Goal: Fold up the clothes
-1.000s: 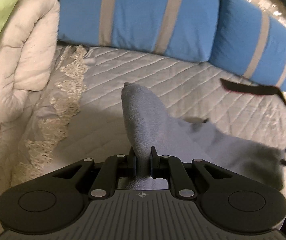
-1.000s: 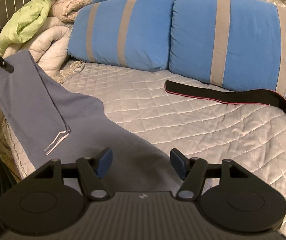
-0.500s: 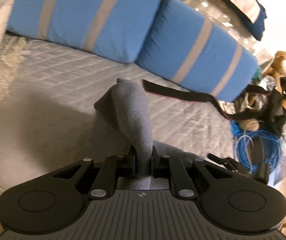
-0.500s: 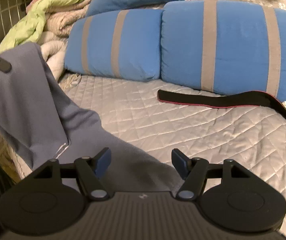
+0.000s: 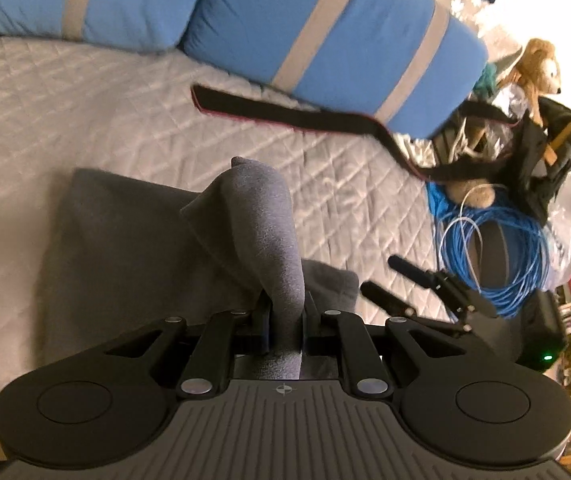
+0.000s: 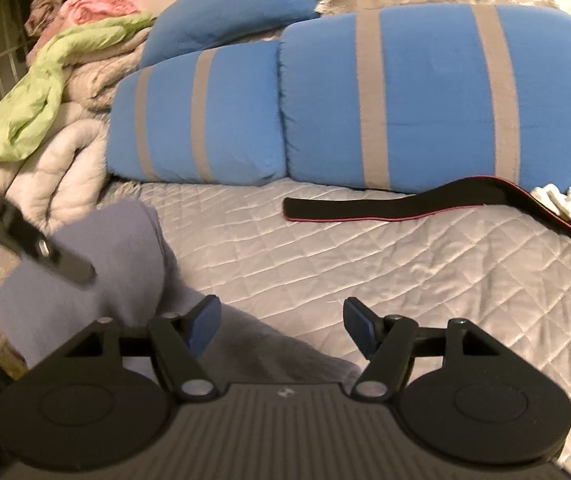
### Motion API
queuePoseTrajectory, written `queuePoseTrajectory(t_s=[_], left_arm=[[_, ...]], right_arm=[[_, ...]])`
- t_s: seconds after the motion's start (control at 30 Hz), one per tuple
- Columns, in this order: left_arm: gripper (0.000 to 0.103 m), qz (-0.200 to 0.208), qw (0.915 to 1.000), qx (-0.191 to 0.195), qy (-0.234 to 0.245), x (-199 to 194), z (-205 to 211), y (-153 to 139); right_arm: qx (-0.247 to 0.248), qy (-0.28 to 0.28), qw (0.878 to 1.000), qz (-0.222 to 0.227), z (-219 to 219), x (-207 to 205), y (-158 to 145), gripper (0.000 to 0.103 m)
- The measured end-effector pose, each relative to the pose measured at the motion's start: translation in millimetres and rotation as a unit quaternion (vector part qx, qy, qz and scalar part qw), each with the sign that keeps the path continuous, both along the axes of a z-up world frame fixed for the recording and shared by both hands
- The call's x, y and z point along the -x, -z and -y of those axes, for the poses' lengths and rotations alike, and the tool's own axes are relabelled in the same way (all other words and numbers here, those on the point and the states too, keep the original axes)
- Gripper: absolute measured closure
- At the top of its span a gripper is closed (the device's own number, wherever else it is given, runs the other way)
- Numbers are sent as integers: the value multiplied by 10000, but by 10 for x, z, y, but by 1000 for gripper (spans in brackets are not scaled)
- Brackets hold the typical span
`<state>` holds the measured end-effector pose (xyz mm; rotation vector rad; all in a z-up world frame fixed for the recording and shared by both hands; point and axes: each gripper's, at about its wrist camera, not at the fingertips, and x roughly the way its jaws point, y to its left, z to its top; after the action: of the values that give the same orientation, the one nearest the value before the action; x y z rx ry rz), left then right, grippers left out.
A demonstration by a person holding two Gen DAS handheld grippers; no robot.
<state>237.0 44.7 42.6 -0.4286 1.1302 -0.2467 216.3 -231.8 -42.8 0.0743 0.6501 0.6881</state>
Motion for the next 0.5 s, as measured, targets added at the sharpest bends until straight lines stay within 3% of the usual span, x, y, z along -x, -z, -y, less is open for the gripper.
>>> queuePoseTrajectory(t_s=[0.3, 0.4, 0.5], left_arm=[[90, -313, 9989, 14, 339, -233, 469, 516], [79, -352, 9980, 1, 525, -290, 599, 645], [73, -161, 9963, 384, 750, -296, 638, 638]], right_arm=[[-258, -57, 9995, -199, 80, -53, 27, 22], [-265, -126, 9989, -357, 73, -77, 79, 21], [-307, -171, 9974, -634, 83, -122, 144, 21]])
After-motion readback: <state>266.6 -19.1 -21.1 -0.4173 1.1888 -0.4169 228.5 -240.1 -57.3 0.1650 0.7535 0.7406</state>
